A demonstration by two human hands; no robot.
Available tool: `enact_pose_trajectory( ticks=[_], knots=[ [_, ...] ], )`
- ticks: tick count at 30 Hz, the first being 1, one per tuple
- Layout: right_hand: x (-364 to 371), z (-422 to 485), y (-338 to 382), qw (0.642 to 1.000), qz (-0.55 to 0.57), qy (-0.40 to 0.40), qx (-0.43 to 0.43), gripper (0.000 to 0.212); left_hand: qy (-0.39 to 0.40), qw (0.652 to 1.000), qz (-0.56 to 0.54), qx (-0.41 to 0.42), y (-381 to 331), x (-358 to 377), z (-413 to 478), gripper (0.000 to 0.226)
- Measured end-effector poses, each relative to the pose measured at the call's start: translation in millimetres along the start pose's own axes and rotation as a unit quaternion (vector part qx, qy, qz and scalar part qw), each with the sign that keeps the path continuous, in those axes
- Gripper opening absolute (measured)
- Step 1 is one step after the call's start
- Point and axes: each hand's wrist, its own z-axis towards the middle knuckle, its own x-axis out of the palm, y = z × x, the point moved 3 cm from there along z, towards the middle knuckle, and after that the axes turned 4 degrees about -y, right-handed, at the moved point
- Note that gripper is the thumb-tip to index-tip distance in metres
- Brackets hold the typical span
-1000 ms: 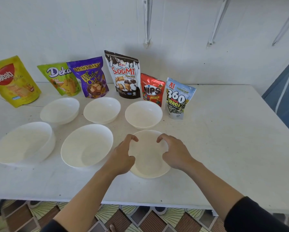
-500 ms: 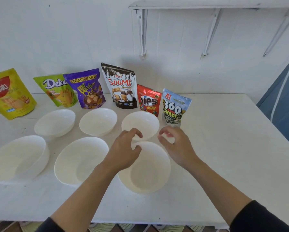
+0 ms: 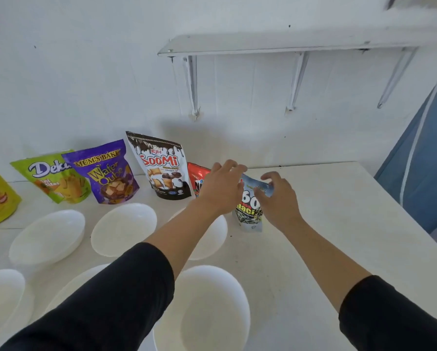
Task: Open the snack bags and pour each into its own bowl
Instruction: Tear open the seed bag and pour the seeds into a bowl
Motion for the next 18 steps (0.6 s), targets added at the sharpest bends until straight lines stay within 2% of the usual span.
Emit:
enact_pose_trajectory(
  ticks=[2,5,10,15,18],
  knots=[
    [1,3,-7,1.0,0.004,0.008,0.018,0.004,0.036,0.999,0.04,0.004,2,11,4,0.041],
    [-2,-1,-11,1.0,0.01,-0.01,0.01,0.012,0.009,0.998,0.051,0.023,2,14,5,0.031],
    [-19,-15,8,0.994,0.059,-0.087,-0.031,0.014,-0.066,0.997,-0.009,0.034,-6,-10,-1,0.011],
    [-41,-25,47,0.973,0.091,-0.168,-0.129,0.002,-0.139,0.986,-0.09,-0.007,-13,-59,-14,0.009],
    [-47,-34,75,0.96,0.138,-0.181,-0.164,0.003,-0.151,0.978,-0.142,-0.035,-16,-98,-31,0.005]
  ],
)
